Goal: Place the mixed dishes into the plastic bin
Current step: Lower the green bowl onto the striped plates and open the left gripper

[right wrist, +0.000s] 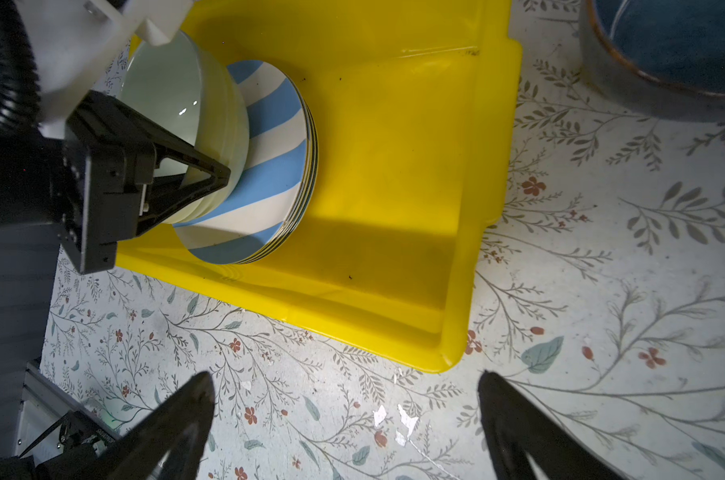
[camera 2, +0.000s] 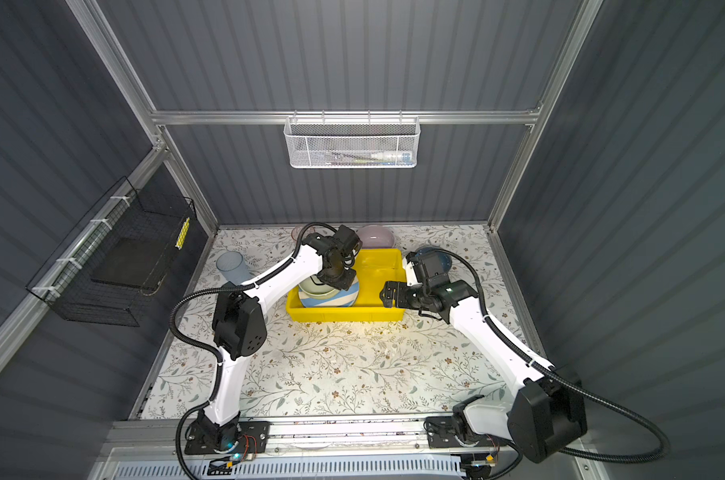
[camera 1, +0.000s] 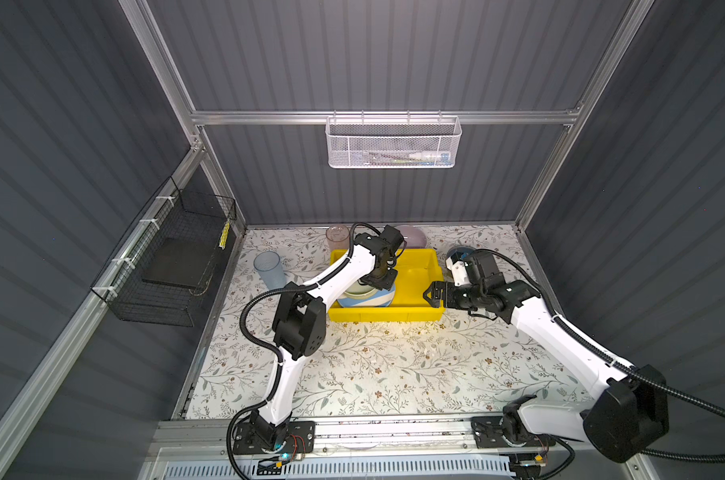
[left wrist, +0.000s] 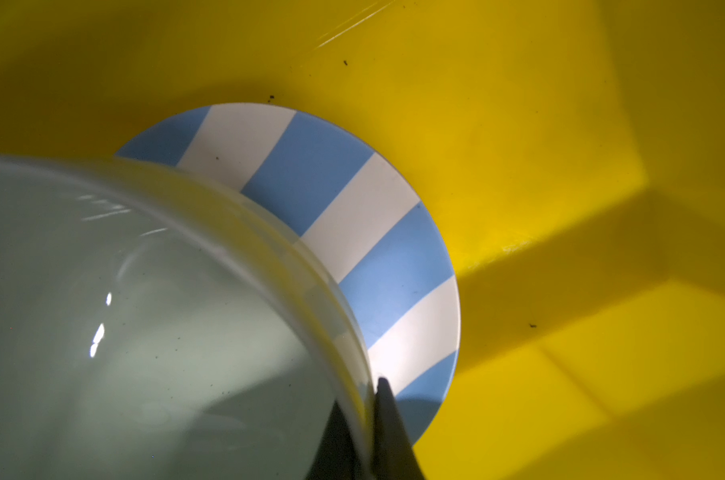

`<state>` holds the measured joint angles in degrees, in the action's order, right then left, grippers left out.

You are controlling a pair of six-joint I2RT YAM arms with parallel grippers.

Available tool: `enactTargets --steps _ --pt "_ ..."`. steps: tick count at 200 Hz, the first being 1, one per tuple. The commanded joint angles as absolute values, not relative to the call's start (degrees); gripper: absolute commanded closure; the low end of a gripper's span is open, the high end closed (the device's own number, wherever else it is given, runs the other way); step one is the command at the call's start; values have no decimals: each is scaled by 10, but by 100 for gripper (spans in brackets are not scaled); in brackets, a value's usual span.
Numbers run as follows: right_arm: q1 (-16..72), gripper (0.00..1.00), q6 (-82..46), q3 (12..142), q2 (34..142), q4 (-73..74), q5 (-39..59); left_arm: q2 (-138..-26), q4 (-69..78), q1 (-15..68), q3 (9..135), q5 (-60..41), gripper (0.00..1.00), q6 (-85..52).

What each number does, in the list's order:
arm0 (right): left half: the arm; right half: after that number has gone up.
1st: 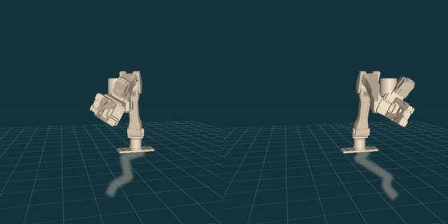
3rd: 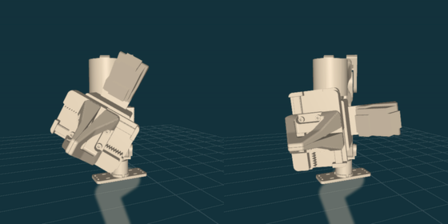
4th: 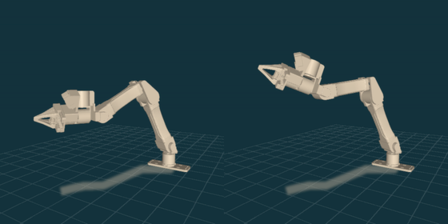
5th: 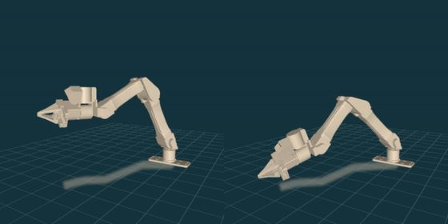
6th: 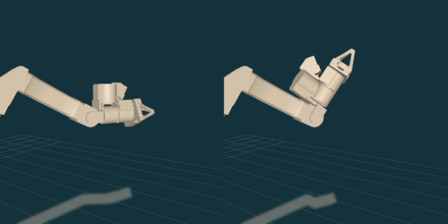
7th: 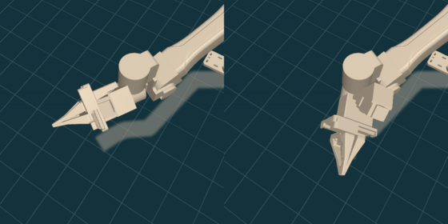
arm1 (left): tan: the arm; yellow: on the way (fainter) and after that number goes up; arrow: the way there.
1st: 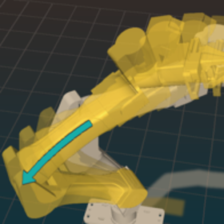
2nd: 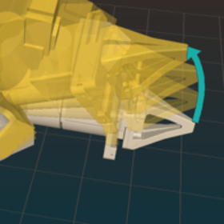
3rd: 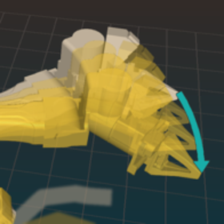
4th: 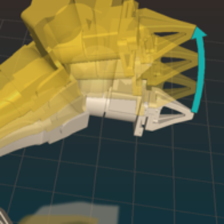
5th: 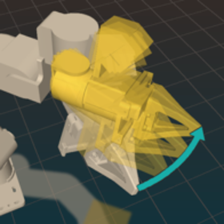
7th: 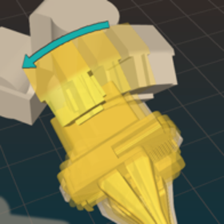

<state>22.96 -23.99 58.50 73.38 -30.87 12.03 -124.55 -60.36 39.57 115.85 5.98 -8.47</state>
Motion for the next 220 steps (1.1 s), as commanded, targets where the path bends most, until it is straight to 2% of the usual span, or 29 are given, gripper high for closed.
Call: enactTargets --steps 1,80,121,139,186,220 --pt "227 1 -241 578 724 -306 121 -1253 -601 402 1169 51 87 -71" --pt "225 1 -243 575 724 -305 113 -1221 -585 403 1153 40 77 -74" --pt "224 1 -238 589 735 -317 88 -1151 -552 400 1104 81 59 -103" --pt "224 3 -234 599 746 -327 77 -1114 -552 388 1078 98 55 -126" --pt "224 8 -238 612 775 -333 61 -985 -521 296 938 71 56 -191" --pt "224 14 -243 622 803 -337 55 -926 -521 267 859 82 58 -184"
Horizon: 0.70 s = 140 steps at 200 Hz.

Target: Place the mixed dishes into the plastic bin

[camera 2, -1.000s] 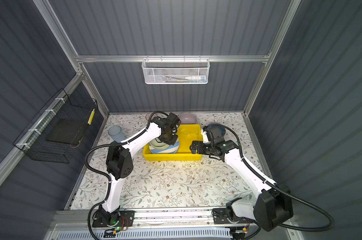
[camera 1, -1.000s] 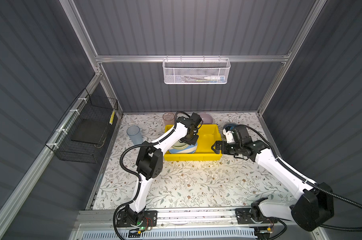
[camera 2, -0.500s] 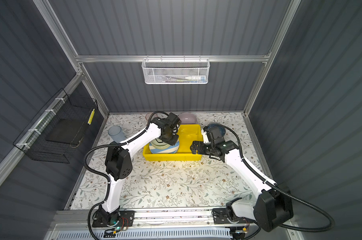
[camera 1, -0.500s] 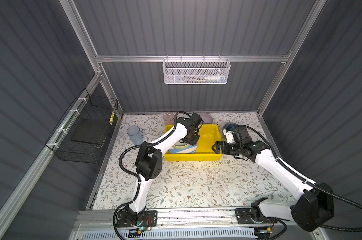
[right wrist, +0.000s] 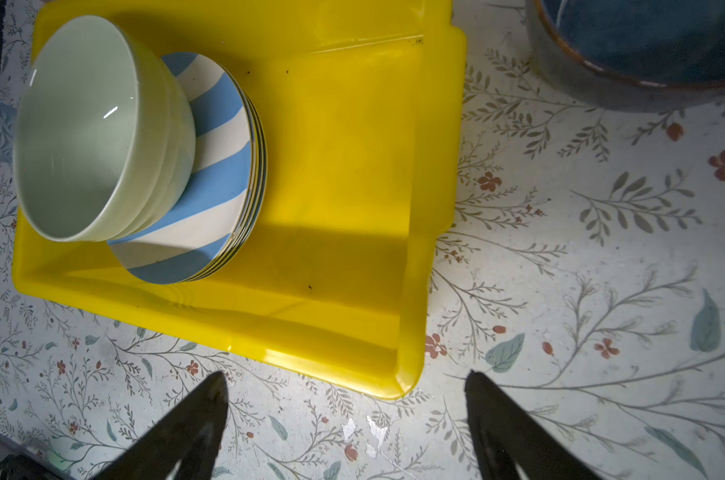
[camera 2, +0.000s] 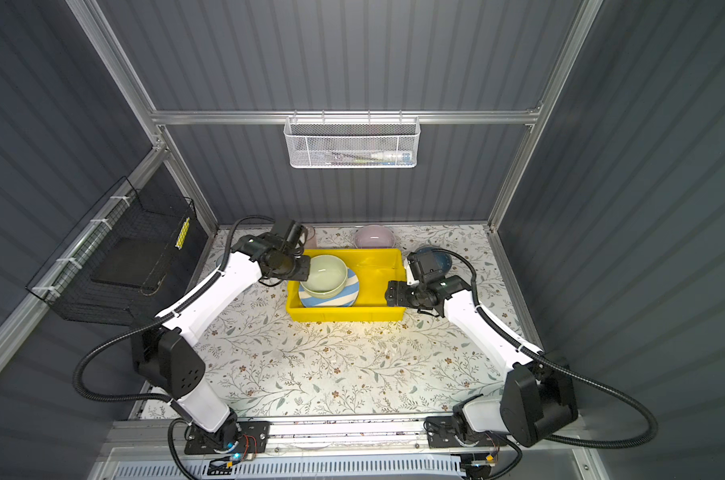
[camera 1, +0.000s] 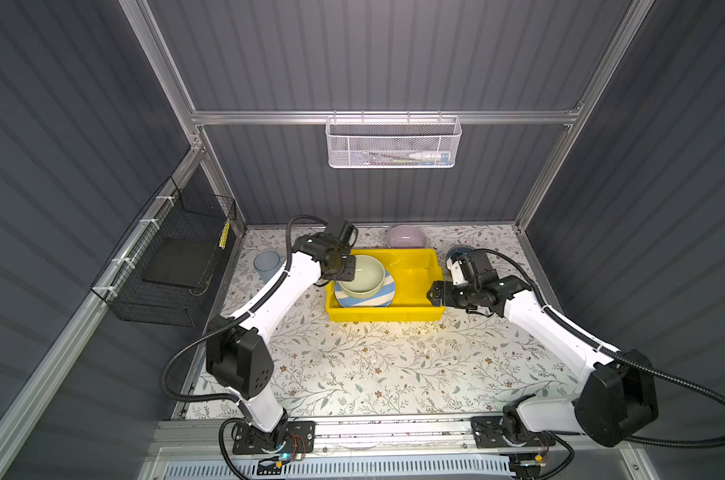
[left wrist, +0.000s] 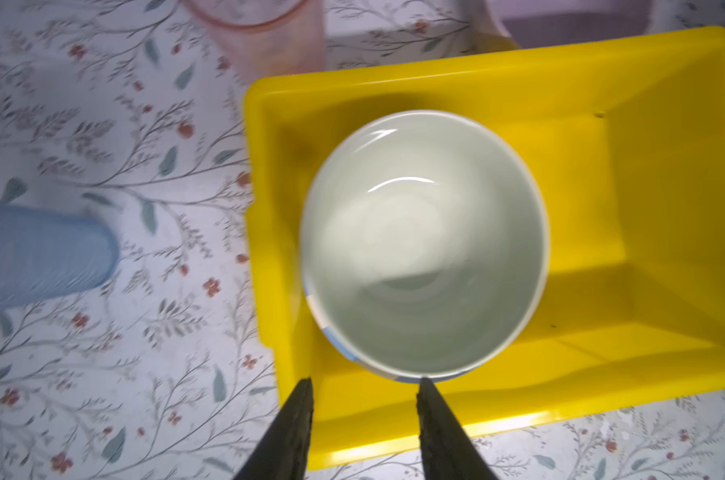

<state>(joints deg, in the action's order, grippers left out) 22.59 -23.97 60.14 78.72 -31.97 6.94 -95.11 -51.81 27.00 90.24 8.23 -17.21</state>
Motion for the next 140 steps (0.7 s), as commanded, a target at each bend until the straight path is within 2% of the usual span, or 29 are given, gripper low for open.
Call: enactTargets --steps 1,55,100,126,140 --pt "224 15 -243 622 803 -337 55 -926 -521 266 857 82 58 -183" --pt "224 26 -243 634 841 -344 43 -901 -469 247 734 64 62 -193" --pt "225 38 -236 631 861 -343 47 -915 -447 247 711 45 67 -188" --pt "226 52 -230 633 877 -342 53 -926 -444 247 704 45 70 -188" --pt "229 54 -227 635 888 -346 54 -929 -443 247 700 47 73 -188"
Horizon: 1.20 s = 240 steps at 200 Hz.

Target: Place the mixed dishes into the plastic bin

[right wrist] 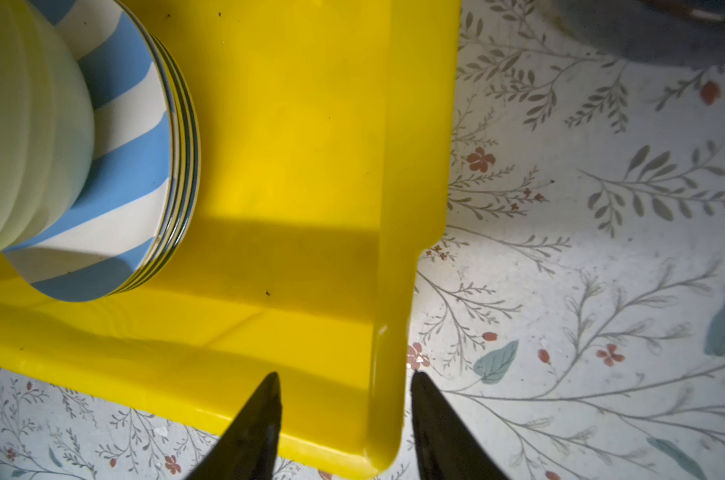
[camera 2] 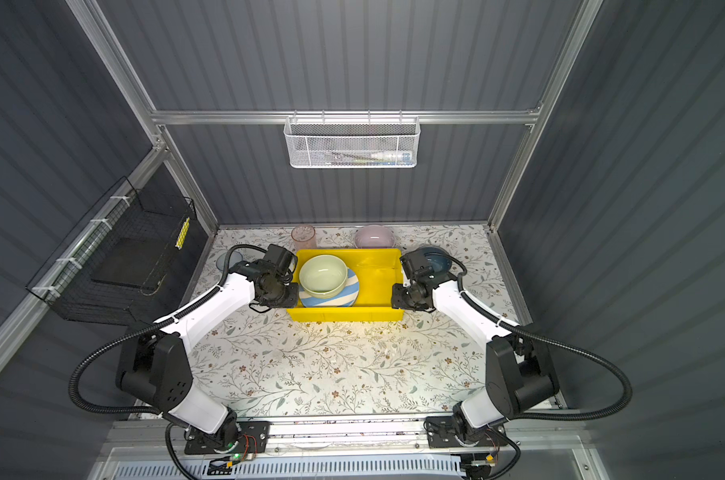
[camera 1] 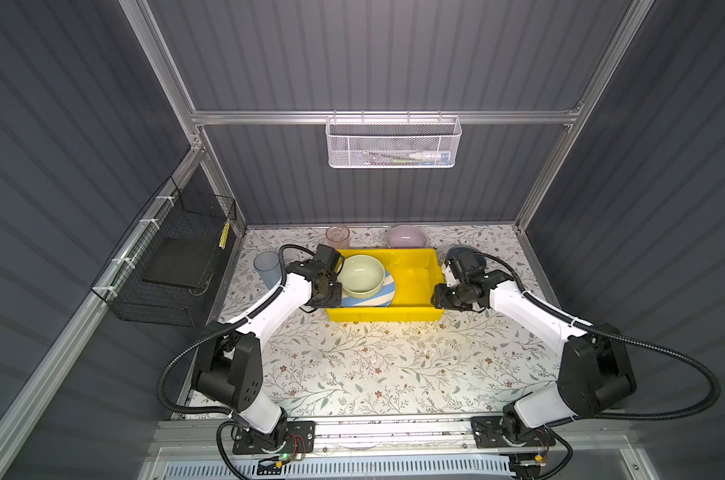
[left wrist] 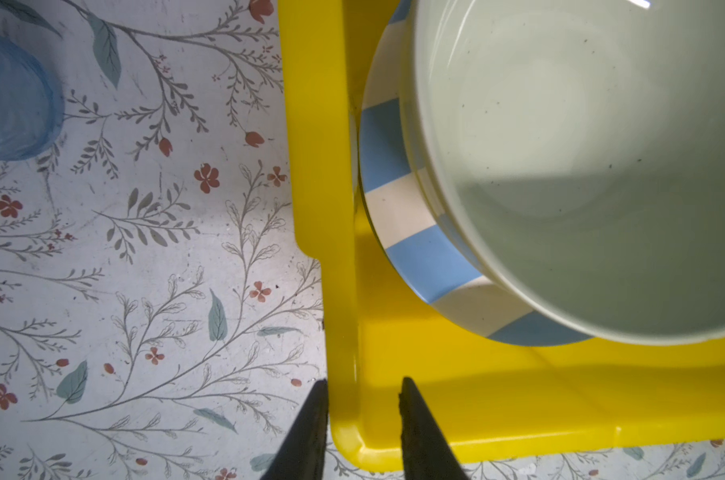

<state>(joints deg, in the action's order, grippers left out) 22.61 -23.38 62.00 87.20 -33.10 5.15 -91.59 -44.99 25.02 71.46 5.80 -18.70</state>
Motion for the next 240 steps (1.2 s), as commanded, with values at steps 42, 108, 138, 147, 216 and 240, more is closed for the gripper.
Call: enactTargets --steps 42,108,138,147,216,240 --pt "238 57 -229 635 899 -354 56 -930 -443 247 677 44 77 -189" --pt "259 67 -228 629 893 -371 76 -892 -460 247 637 26 89 -196" --pt "269 69 -231 619 876 -384 82 -867 -482 247 619 6 90 -206" --pt "272 70 -232 614 868 -389 84 -856 -487 247 609 0 90 -210" --pt "297 70 -240 566 799 -442 105 -764 -556 259 540 -40 88 -293" --pt "312 70 -260 546 781 -446 113 -728 -571 265 518 -46 88 -313"
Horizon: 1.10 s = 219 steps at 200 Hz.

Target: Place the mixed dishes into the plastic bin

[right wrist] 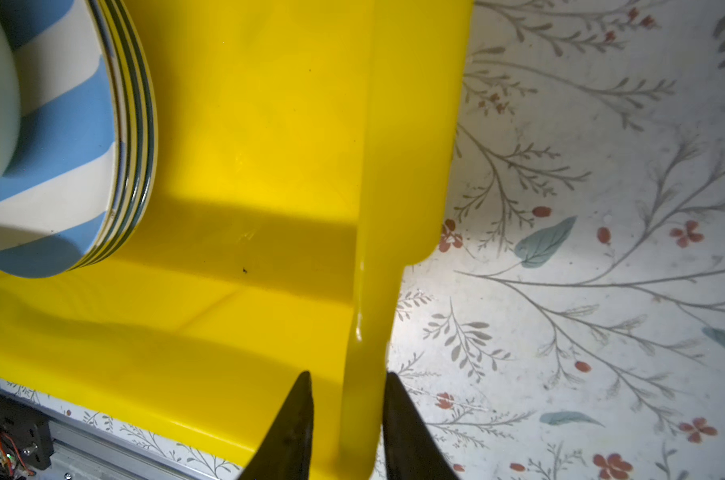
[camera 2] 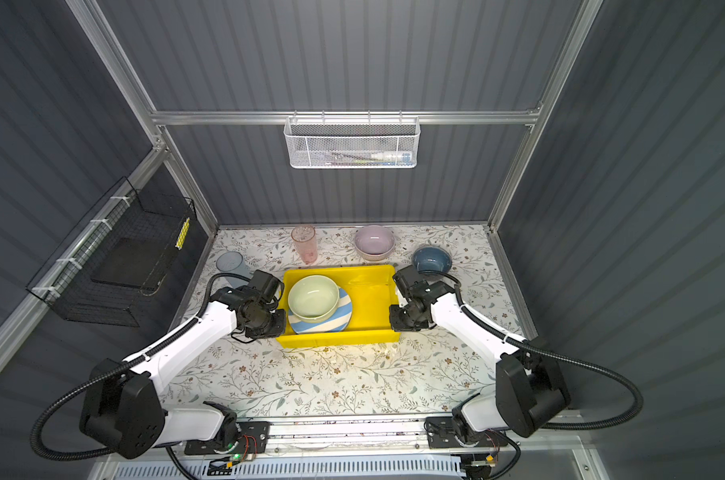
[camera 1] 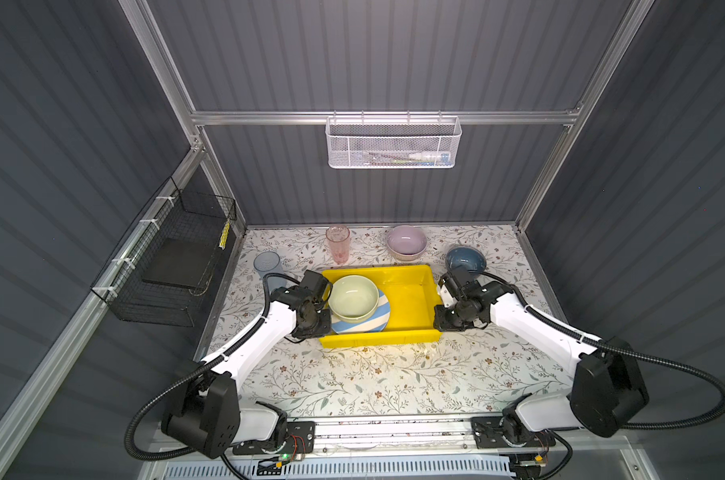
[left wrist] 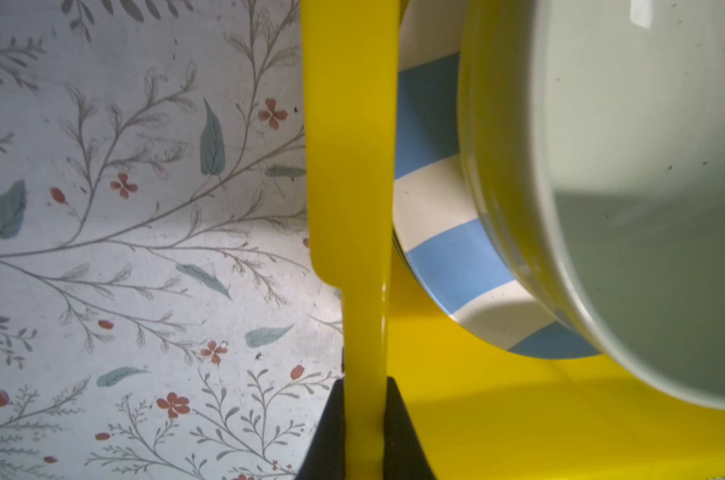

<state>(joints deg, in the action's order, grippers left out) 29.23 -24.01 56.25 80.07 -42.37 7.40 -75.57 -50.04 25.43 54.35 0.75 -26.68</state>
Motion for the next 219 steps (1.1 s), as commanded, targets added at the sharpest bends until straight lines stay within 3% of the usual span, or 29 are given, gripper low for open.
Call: enactTargets --steps 1,68,102,123,170,219 --pt "313 70 -261 545 780 -447 114 -726 -572 265 517 -46 88 -313" --pt "361 69 -324 511 730 -463 130 -665 -628 267 498 -43 86 -332" --pt "360 64 -328 518 715 -474 119 -653 -631 267 494 -34 82 -335" --pt "352 59 -324 534 724 -486 112 -651 -639 267 517 -18 78 -331" --pt "318 45 -299 625 749 -511 81 -633 -679 266 632 91 52 -308" --pt "262 24 -245 752 826 -496 54 -678 -658 261 711 129 43 -265"
